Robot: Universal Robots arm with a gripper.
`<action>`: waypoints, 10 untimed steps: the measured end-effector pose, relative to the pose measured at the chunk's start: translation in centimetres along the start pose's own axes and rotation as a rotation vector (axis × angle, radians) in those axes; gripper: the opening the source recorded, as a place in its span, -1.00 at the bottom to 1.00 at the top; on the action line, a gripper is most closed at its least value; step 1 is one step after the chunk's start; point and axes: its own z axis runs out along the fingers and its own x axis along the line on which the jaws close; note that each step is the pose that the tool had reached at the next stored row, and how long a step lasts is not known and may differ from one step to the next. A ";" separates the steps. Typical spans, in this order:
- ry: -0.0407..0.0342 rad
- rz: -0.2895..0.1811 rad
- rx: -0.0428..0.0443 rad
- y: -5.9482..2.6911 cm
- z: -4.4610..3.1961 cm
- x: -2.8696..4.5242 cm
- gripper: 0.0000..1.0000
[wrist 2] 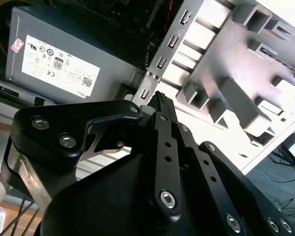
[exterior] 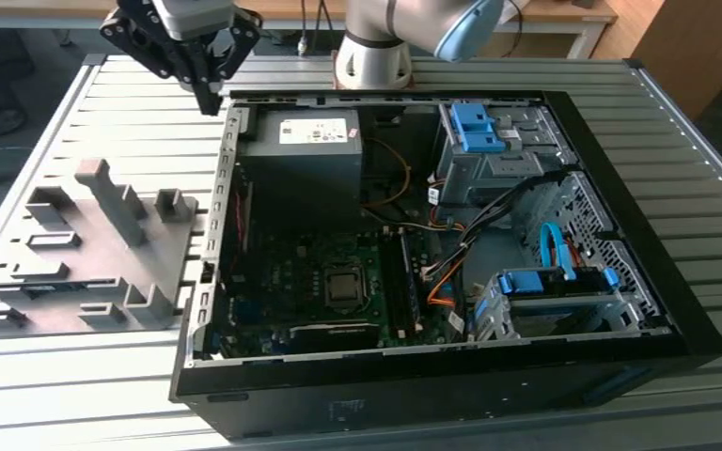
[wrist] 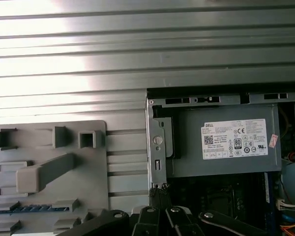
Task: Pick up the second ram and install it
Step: 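Reach for the second ram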
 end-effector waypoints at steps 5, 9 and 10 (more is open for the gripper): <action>0.0001 0.000 0.0000 -0.06 0.01 0.77 -0.80; 0.0000 0.000 0.0000 -0.13 0.02 1.50 -0.80; 0.0000 0.000 0.0000 -0.14 0.02 1.68 -0.80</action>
